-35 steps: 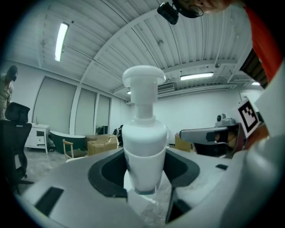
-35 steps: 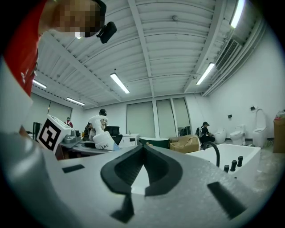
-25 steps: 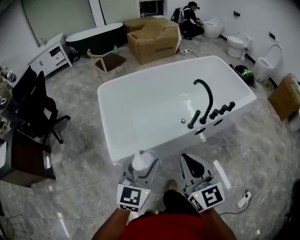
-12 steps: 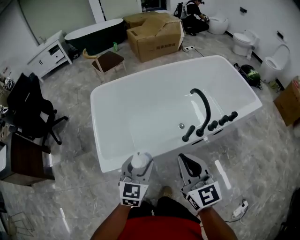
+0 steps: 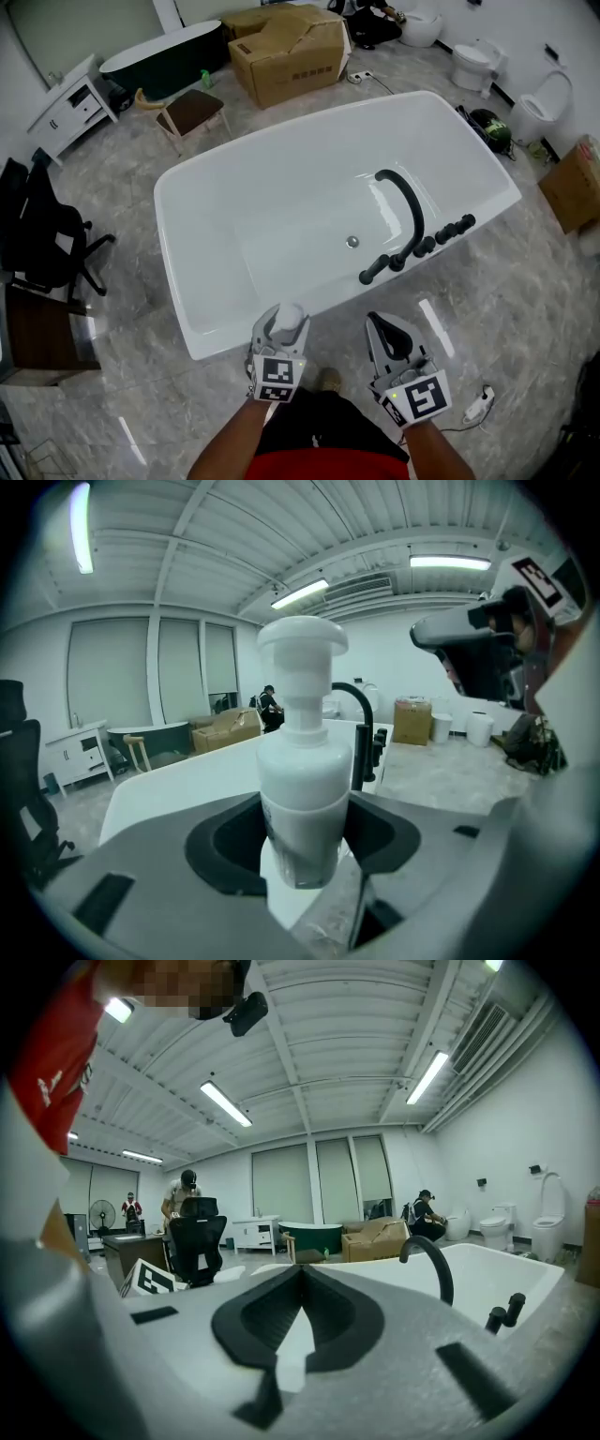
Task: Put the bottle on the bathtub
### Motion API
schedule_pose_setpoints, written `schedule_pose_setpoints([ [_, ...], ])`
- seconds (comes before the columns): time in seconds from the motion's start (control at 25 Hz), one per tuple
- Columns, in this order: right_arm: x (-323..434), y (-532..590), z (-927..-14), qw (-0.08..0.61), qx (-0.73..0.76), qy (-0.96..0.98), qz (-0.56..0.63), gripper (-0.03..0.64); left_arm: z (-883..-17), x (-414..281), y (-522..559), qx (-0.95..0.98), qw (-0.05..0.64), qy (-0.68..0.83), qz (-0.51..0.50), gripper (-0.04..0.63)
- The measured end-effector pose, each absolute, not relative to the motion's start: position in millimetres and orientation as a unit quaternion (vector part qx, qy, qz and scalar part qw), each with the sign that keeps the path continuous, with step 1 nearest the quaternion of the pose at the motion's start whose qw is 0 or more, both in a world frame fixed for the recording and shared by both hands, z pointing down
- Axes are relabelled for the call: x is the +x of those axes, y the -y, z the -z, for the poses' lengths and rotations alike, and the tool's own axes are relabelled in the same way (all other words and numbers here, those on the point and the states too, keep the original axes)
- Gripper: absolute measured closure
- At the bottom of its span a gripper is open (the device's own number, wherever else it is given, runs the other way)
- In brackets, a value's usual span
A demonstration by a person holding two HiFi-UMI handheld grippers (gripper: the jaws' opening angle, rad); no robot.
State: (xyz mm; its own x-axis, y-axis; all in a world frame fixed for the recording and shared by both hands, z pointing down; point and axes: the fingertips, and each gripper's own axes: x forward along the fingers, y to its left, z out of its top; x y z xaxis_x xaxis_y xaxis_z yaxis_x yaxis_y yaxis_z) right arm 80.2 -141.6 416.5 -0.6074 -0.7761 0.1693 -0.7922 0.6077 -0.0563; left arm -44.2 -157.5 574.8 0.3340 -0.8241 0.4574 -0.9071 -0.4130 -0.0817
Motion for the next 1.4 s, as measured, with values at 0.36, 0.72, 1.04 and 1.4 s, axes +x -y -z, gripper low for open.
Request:
schedule_pose_setpoints([
  [0.36, 76.1, 155.4, -458.9, 0.093, 0.448, 0.885, -0.085, 0.612, -640.6, -48.7, 184.6, 0.812, 0.107, 0.516, -0.252, 0.364],
  [0.72, 80.1, 160.5, -490.5, 0.112, 0.457, 0.876, -0.109, 0.612, -688.5, -47.0, 197.8, 0.812, 0.121, 0.502, -0.272, 0.364],
  [1.04, 81.5, 165.1, -495.7, 0.115, 0.461, 0.873, -0.113, 0.612, -703.6, -47.1, 195.3, 0.815, 0.118, 0.502, -0.264, 0.362],
  [1.4, 71.2, 162.8, -497.2, 0.115, 0.451, 0.878, -0.117, 0.612, -697.0, -48.0, 190.1, 0.818, 0.12, 0.503, -0.252, 0.308],
])
